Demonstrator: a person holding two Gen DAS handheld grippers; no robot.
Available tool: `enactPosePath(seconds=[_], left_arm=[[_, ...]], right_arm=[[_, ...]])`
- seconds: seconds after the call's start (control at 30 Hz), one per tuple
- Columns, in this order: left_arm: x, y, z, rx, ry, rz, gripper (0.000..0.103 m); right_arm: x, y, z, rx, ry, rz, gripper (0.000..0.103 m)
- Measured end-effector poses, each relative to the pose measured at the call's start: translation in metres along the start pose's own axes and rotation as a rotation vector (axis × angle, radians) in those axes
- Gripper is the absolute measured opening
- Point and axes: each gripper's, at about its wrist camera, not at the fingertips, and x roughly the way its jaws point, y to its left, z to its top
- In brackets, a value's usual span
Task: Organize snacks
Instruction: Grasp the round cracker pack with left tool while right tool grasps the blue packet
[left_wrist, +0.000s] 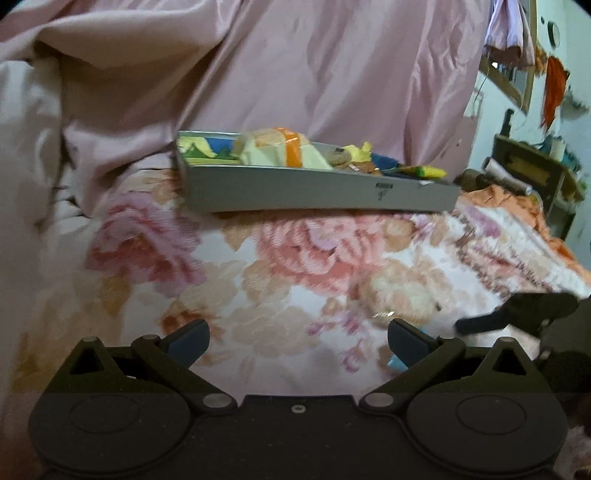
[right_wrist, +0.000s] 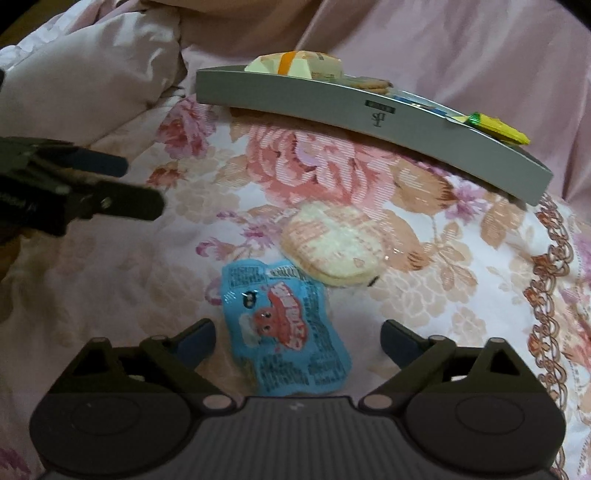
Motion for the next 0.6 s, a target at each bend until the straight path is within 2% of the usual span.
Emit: enactPosePath(seconds=[0.13, 0.3, 0.37, 0.6], left_arm=[[0.016, -0.008, 0.007, -0.03, 0.014, -0.075, 0.102], [0.047, -0.03, 0.02, -0.042, 0.081, -0.163, 0.102], [0.06, -0.04, 0.025, -0.037, 0.112, -0.176, 0.102], [0.11, -0.086, 0.037, 0.09, 0.219, -0.15, 0.102]], right_arm=[[0.0, -0.002, 0.001, 0.01, -0.005, 0.039, 0.084], [-0.002, -0.006, -0.003, 0.033, -0.002, 0.083, 0.073], [-0.006, -0.008, -0.007, 0.031, -0.007, 0.092, 0.067], [-0.023, -0.012, -0.028, 0.045, -0.013, 0.104, 0.066]])
